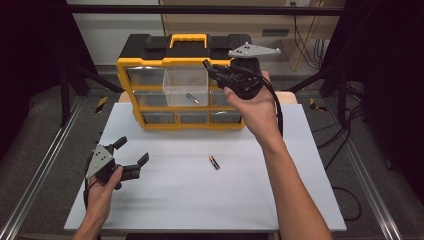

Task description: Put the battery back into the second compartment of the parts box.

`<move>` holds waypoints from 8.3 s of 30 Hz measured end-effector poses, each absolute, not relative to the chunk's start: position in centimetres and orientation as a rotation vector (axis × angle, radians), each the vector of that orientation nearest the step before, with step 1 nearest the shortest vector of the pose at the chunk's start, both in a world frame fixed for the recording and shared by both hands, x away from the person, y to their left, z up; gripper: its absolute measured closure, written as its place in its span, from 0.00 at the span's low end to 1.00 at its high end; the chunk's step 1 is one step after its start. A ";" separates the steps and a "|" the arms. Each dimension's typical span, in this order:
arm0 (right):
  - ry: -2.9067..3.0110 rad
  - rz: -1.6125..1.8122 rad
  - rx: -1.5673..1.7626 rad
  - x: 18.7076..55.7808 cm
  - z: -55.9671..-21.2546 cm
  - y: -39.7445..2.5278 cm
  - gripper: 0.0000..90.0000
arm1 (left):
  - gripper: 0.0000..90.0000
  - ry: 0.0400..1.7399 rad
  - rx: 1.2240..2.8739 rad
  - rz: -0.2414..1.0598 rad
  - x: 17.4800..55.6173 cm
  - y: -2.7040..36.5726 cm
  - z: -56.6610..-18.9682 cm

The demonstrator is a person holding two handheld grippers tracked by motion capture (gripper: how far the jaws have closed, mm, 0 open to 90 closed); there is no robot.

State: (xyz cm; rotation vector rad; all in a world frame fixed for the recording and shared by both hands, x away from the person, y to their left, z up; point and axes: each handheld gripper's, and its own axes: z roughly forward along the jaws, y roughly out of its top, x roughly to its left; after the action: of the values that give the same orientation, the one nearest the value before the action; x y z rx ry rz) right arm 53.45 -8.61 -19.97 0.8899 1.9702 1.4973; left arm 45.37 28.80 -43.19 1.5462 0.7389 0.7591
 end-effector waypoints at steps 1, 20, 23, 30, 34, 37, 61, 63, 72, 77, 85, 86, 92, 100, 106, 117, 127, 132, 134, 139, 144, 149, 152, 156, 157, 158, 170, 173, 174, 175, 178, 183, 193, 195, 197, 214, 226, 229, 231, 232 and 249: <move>1.972 1.497 0.886 53.5 -20.0 -8.6 0.86 | 0.03 0.739 1.546 0.759 45.4 28.8 -43.2; 1.993 1.485 0.875 53.8 -20.0 -7.6 0.86 | 0.02 0.739 1.539 0.755 45.4 28.8 -43.2; 2.000 1.479 0.872 53.9 -20.0 -7.3 0.86 | 0.02 0.738 1.540 0.757 45.3 28.8 -43.2; 2.014 1.465 0.876 54.3 -20.1 -6.7 0.86 | 0.02 0.740 1.535 0.755 45.3 28.7 -43.2; 2.026 1.457 0.878 54.5 -20.1 -6.3 0.86 | 0.02 0.740 1.534 0.754 45.4 28.8 -43.2; 2.033 1.448 0.874 54.7 -20.0 -6.0 0.86 | 0.02 0.739 1.535 0.754 45.4 28.8 -43.2; 2.100 1.407 0.895 56.0 -20.4 -4.5 0.86 | 0.02 0.727 1.547 0.754 45.4 28.7 -43.1; 2.099 1.409 0.905 56.1 -20.3 -4.6 0.86 | 0.02 0.726 1.548 0.754 45.4 28.7 -43.1; 2.055 1.429 0.994 56.4 -20.4 -4.8 0.63 | 0.02 0.732 1.532 0.749 45.3 28.7 -43.1; 2.034 1.425 0.970 54.9 -19.7 -5.9 0.46 | 0.02 0.728 1.547 0.749 45.4 28.6 -43.2; 1.972 1.392 0.983 52.5 -21.3 -7.7 0.21 | 0.02 0.731 1.549 0.757 45.4 28.5 -43.2; 1.970 1.377 0.990 52.3 -21.6 -7.9 0.19 | 0.02 0.732 1.547 0.758 45.4 28.5 -43.2; 1.978 1.327 1.037 52.2 -23.1 -8.7 0.12 | 0.02 0.733 1.549 0.761 45.5 28.6 -43.3; 2.004 1.305 1.044 52.1 -24.6 -8.4 0.09 | 0.02 0.735 1.544 0.760 45.4 28.7 -43.2; 2.022 1.287 1.051 51.9 -25.4 -8.3 0.08 | 0.02 0.740 1.534 0.761 45.3 28.9 -43.2; 2.065 1.251 1.082 51.5 -28.0 -8.2 0.07 | 0.02 0.735 1.533 0.762 45.3 28.8 -43.1; 2.087 1.220 1.105 51.2 -29.3 -8.6 0.09 | 0.02 0.745 1.527 0.760 45.3 28.9 -43.2; 2.108 1.209 1.104 50.9 -29.9 -8.5 0.08 | 0.02 0.744 1.522 0.758 45.3 28.9 -43.2; 2.116 1.197 1.109 50.7 -30.3 -8.4 0.08 | 0.02 0.747 1.516 0.752 45.3 29.0 -43.2; 2.136 1.145 1.102 50.4 -31.2 -8.1 0.08 | 0.02 0.748 1.510 0.748 45.2 29.0 -43.1; 2.175 1.116 1.090 50.0 -32.5 -7.7 0.08 | 0.01 0.743 1.520 0.750 45.2 28.7 -43.2; 2.204 1.087 1.094 49.8 -34.0 -7.8 0.08 | 0.01 0.733 1.525 0.753 45.2 28.7 -43.2; 2.214 1.078 1.113 50.0 -35.0 -8.1 0.09 | 0.01 0.738 1.522 0.749 45.4 28.8 -43.2; 2.236 1.062 1.149 50.3 -36.0 -8.1 0.10 | 0.02 0.741 1.519 0.749 45.4 28.8 -43.2; 2.238 1.057 1.149 50.4 -36.2 -8.1 0.10 | 0.01 0.738 1.521 0.751 45.4 28.8 -43.2; 2.242 1.057 1.149 50.4 -36.3 -8.1 0.10 | 0.02 0.737 1.525 0.752 45.4 28.8 -43.2; 2.316 1.009 1.190 50.3 -39.4 -7.8 0.13 | 0.02 0.735 1.525 0.758 45.4 28.8 -43.1; 2.319 1.007 1.197 50.1 -40.1 -7.8 0.13 | 0.02 0.731 1.532 0.757 45.4 28.7 -43.2; 2.322 1.010 1.206 50.1 -40.3 -7.7 0.13 | 0.02 0.730 1.531 0.755 45.4 28.7 -43.2; 2.325 1.005 1.201 50.1 -40.5 -7.7 0.13 | 0.02 0.730 1.531 0.755 45.4 28.7 -43.2; 2.329 0.997 1.210 50.2 -40.9 -7.8 0.14 | 0.02 0.732 1.533 0.756 45.4 28.7 -43.2; 2.330 0.981 1.242 50.3 -41.6 -7.8 0.14 | 0.02 0.728 1.531 0.757 45.3 28.6 -43.1; 2.360 0.948 1.279 50.6 -43.1 -8.0 0.15 | 0.02 0.727 1.530 0.757 45.3 28.7 -43.1; 2.361 0.938 1.278 50.6 -43.3 -7.9 0.15 | 0.02 0.726 1.530 0.756 45.3 28.7 -43.1; 2.367 0.925 1.282 50.6 -43.4 -7.8 0.17 | 0.02 0.723 1.533 0.755 45.3 28.6 -43.1; 2.391 0.886 1.274 50.5 -43.9 -7.7 0.43 | 0.02 0.718 1.535 0.754 45.3 28.5 -43.1; 2.396 0.868 1.281 50.6 -44.1 -7.5 0.57 | 0.02 0.717 1.543 0.752 45.3 28.5 -43.1; 2.403 0.869 1.284 50.7 -44.1 -7.5 0.60 | 0.02 0.717 1.541 0.749 45.4 28.4 -43.1; 2.403 0.863 1.295 50.7 -44.1 -7.4 0.61 | 0.02 0.717 1.545 0.748 45.4 28.4 -43.2; 2.404 0.863 1.296 50.7 -44.1 -7.4 0.62 | 0.02 0.717 1.546 0.748 45.4 28.4 -43.2; 2.411 0.848 1.307 50.9 -44.3 -7.0 0.67 | 0.02 0.715 1.541 0.748 45.3 28.4 -43.1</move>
State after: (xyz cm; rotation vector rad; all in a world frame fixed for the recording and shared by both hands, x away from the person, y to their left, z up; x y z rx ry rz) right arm 50.92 -7.02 -44.32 1.3071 2.4107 0.8483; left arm 45.34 28.44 -43.12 1.5409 0.7152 0.7482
